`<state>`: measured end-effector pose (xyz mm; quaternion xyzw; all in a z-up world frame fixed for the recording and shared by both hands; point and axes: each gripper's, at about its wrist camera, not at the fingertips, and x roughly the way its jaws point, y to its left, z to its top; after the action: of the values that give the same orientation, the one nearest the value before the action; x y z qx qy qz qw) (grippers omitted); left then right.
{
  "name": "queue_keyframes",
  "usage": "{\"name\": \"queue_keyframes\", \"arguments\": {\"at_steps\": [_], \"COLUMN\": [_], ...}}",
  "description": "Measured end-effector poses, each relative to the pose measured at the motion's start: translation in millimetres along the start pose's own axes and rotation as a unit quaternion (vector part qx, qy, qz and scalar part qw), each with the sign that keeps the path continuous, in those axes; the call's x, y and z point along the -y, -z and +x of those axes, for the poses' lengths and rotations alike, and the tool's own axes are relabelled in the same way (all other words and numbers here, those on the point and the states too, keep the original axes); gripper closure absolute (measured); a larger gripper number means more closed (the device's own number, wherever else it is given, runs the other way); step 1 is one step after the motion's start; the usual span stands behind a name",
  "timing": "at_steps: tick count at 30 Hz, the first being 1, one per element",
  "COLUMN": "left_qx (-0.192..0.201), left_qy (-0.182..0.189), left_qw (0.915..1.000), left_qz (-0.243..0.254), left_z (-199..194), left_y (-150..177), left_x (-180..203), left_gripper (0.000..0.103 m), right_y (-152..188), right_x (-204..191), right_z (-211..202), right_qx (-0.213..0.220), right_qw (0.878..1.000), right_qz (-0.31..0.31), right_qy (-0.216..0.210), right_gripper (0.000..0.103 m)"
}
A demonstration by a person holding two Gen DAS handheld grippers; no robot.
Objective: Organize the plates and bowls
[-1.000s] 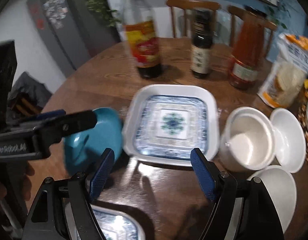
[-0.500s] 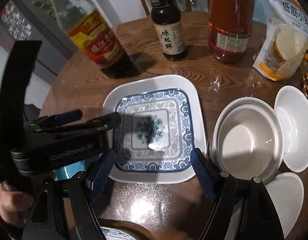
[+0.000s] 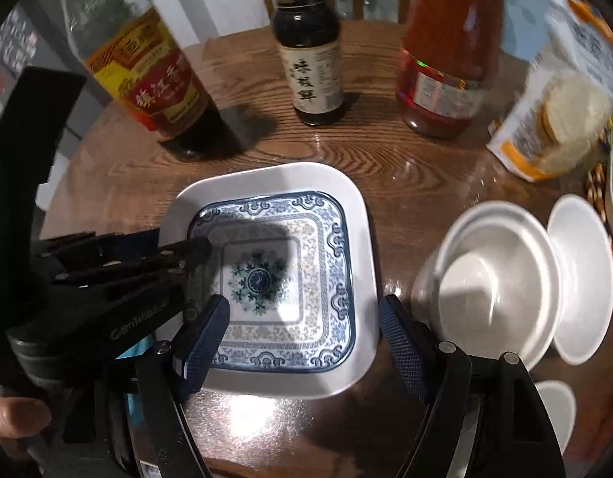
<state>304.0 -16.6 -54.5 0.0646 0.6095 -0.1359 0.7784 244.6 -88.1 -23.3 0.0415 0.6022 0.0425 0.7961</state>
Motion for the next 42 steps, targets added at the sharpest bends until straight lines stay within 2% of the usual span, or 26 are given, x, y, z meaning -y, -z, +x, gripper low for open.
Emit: {"name": "queue_keyframes", "arguments": {"at_steps": [1, 3, 6, 11, 14, 18, 23, 26, 29, 31, 33, 34, 39, 42], "left_qx": [0.000, 0.000, -0.001, 0.004, 0.003, 0.005, 0.002, 0.003, 0.008, 0.010, 0.010, 0.011, 0.022, 0.035], "left_qy": [0.001, 0.007, 0.007, 0.005, 0.004, -0.003, 0.006, 0.009, 0.012, 0.015, 0.014, 0.012, 0.004, 0.009], "left_qw": [1.0000, 1.0000, 1.0000, 1.0000, 1.0000, 1.0000, 1.0000, 0.9999, 0.9999, 0.9998, 0.9997, 0.9997, 0.9997, 0.9992], "left_qz": [-0.001, -0.001, 0.003, 0.006, 0.005, 0.003, 0.004, -0.004, -0.006, -0.013, -0.020, -0.018, -0.009, -0.018], "left_z": [-1, -2, -6, -13, -13, -13, -17, -18, -14, -13, -12, -12, -15, -22], "left_y": [0, 3, 8, 17, 21, 21, 21, 21, 17, 19, 20, 20, 24, 26], "left_x": [-2, -9, -19, -27, -29, -35, -40, -42, -47, -48, -51, -51, -46, -52], "left_gripper": [0.086, 0.090, 0.090, 0.090, 0.090, 0.090, 0.090, 0.091, 0.091, 0.091, 0.091, 0.090, 0.090, 0.092], "right_y": [-1, -5, -11, -17, -21, -29, -36, -39, -40, -43, -45, -45, -45, -40], "right_x": [-2, -7, -8, 4, -5, -8, -22, -26, -26, -21, -17, -14, -7, 2], "right_z": [1, 2, 6, -1, 3, 6, 27, 34, 35, 35, 37, 38, 36, 25], "right_qx": [-0.002, -0.003, -0.006, -0.005, -0.011, -0.005, -0.045, -0.052, -0.052, -0.053, -0.050, -0.050, -0.035, -0.018], "right_qw": [1.000, 0.999, 0.998, 0.999, 0.997, 0.997, 0.991, 0.988, 0.985, 0.984, 0.981, 0.978, 0.980, 0.986], "right_qz": [-0.006, -0.026, -0.048, -0.040, -0.062, -0.064, -0.109, -0.128, -0.139, -0.143, -0.155, -0.159, -0.151, -0.129], "right_qy": [0.005, 0.019, 0.027, 0.010, 0.039, 0.053, 0.057, 0.075, 0.087, 0.095, 0.110, 0.123, 0.123, 0.100], "right_gripper": [0.026, 0.027, 0.031, 0.036, 0.037, 0.037, 0.037, 0.039, 0.050, 0.062, 0.083, 0.089, 0.090, 0.092]}}
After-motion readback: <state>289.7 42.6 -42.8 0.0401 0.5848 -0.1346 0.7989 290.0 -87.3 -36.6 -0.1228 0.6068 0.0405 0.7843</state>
